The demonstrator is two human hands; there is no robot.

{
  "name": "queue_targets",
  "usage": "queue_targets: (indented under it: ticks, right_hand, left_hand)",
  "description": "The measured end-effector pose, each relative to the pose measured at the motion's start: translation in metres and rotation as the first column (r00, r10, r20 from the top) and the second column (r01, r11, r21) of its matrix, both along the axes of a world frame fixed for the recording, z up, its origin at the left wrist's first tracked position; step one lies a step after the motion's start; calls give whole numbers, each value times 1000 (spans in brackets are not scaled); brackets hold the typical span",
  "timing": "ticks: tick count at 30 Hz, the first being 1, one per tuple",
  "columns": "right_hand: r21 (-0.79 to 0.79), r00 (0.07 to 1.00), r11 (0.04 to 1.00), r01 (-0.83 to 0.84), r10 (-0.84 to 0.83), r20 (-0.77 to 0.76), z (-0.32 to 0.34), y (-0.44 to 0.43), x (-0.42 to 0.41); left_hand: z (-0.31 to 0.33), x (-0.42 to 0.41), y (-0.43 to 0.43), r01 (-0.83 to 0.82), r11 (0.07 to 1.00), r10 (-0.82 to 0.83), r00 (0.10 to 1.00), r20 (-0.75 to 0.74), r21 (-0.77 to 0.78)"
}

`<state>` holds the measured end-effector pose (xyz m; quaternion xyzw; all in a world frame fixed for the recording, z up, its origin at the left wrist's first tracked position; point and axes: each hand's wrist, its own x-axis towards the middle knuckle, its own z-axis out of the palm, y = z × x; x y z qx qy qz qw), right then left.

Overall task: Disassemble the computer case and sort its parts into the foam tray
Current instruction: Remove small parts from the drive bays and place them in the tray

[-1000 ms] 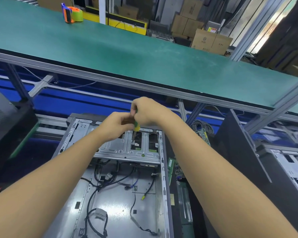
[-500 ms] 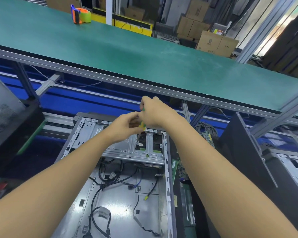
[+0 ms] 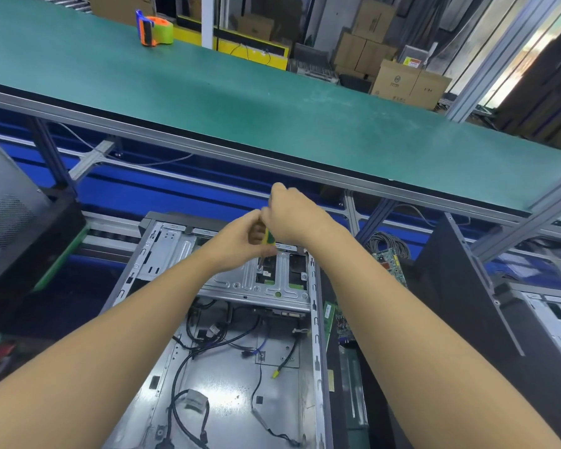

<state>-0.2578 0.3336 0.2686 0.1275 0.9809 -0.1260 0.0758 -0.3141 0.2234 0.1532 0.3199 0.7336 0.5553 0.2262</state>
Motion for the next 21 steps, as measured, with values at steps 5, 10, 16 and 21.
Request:
queue_targets:
  ticks: [5, 10, 16, 21]
  right_hand:
    - [-96, 996, 995, -33, 41, 84, 7, 2, 0]
    - [65, 990, 988, 139, -138, -23, -4, -1, 0]
    - [75, 991, 997, 35, -24, -131, -10, 7, -1]
    - [-127, 997, 989, -81, 82, 7, -2, 12, -1]
  left_hand:
    - [-2, -10, -6, -76, 994, 67, 991, -112, -73]
    - [-2, -1, 13, -124, 980, 90, 974, -210, -156]
    - [4, -6, -2, 130, 989, -130, 992, 5, -64]
    - [2, -13, -9, -25, 996, 14, 991, -133, -81]
